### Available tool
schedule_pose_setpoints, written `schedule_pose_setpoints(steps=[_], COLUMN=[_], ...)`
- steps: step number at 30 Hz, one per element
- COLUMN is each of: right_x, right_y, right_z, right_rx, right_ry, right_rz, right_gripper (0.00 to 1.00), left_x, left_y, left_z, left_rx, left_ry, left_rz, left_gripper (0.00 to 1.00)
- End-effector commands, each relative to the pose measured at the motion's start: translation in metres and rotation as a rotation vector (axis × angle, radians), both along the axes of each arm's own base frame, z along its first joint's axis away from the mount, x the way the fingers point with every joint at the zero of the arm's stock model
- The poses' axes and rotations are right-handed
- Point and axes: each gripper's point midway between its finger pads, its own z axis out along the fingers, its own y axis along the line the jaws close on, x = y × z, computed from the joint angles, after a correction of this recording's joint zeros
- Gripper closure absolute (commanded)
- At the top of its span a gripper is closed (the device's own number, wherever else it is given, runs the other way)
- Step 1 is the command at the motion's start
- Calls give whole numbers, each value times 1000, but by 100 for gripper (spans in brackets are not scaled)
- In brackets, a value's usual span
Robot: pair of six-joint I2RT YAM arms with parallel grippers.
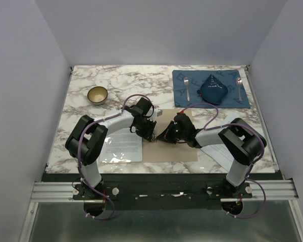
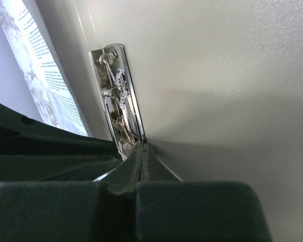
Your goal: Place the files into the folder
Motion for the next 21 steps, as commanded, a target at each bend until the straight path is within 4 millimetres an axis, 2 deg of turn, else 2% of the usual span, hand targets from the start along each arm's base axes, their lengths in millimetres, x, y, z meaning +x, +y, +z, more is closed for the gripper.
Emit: schedule_pose_setpoints(steps=[1, 6, 21], right_x=[-54, -54, -53], right_y=[-71, -70, -70], right_z=[-87, -87, -88], right_rx=[-353, -351, -350], right_ry=[218, 222, 224], right_rz=[-26, -25, -32], right_gripper=[100, 100, 100], left_x=[4, 3, -1], left_y=[-9, -9, -8], left_z=[21, 22, 4], left_rx=[-74, -83, -53], left_ry=[-52, -55, -10], left_rz=[3, 10, 9], left_gripper=[76, 77, 77])
